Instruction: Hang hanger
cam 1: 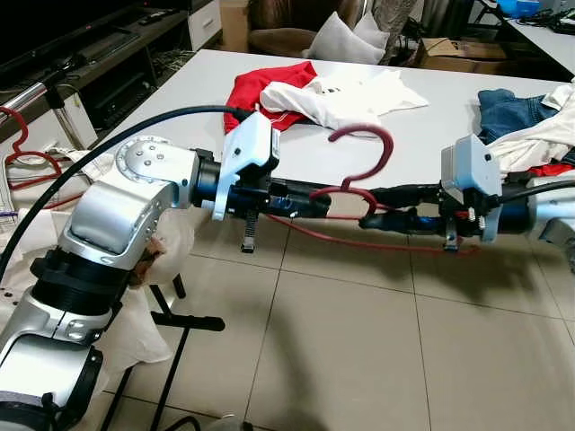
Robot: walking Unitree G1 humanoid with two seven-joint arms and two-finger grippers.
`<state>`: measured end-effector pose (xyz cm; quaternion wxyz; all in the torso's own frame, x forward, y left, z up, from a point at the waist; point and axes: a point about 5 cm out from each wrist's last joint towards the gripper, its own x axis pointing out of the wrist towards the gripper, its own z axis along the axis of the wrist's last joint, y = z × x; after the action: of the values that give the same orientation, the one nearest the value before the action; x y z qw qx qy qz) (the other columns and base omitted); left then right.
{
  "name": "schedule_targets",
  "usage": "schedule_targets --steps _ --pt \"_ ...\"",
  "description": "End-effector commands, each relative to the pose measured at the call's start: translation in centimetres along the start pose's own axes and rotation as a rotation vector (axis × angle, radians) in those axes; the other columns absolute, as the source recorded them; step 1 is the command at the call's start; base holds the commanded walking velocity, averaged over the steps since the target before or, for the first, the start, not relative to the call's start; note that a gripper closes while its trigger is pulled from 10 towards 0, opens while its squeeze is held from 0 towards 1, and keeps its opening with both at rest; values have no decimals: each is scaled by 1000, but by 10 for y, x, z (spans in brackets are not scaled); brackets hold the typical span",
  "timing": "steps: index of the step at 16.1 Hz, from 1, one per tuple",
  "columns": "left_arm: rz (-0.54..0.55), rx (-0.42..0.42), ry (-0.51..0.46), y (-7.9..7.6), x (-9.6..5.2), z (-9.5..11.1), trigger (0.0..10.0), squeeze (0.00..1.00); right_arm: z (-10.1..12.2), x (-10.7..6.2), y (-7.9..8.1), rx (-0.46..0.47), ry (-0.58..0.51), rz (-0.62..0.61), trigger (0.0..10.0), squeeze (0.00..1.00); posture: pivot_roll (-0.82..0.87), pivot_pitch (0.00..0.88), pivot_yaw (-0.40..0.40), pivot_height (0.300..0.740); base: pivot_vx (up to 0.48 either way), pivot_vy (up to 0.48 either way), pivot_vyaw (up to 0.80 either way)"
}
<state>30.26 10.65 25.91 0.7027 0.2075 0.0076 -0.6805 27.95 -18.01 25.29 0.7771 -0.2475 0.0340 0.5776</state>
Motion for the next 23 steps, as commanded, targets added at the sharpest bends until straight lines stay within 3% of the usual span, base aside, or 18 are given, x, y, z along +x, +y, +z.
schedule_targets --steps 1,5,6,8,9,10,22,23 --pt "-14 34 23 2 0 5 0 0 4 0 -1 -24 -2 23 10000 1000 -159 0 20 719 0 0 0" --pt "-49 51 34 1 5 7 0 0 5 9 1 -22 -18 52 10000 1000 -162 0 20 719 0 0 0" --pt "-61 56 29 0 7 8 0 0 5 14 2 -9 -32 63 10000 0 -166 0 19 719 0 0 0" --pt "-62 63 23 1 8 10 0 0 2 18 3 34 -39 93 9529 0 -164 0 15 719 0 0 0" --pt "-61 65 22 2 8 11 0 0 1 19 3 55 -37 101 1490 0 -160 0 10 719 0 0 0" --pt "-61 66 21 2 8 11 0 0 0 19 3 69 -37 104 0 0 -159 0 9 719 0 0 0" --pt "-58 53 14 1 4 10 0 0 -3 19 -1 139 -53 91 0 0 -160 0 19 719 0 0 0" --pt "-35 45 -10 3 2 10 10000 0 -3 19 1 143 -55 91 0 0 -160 0 19 719 0 0 0"
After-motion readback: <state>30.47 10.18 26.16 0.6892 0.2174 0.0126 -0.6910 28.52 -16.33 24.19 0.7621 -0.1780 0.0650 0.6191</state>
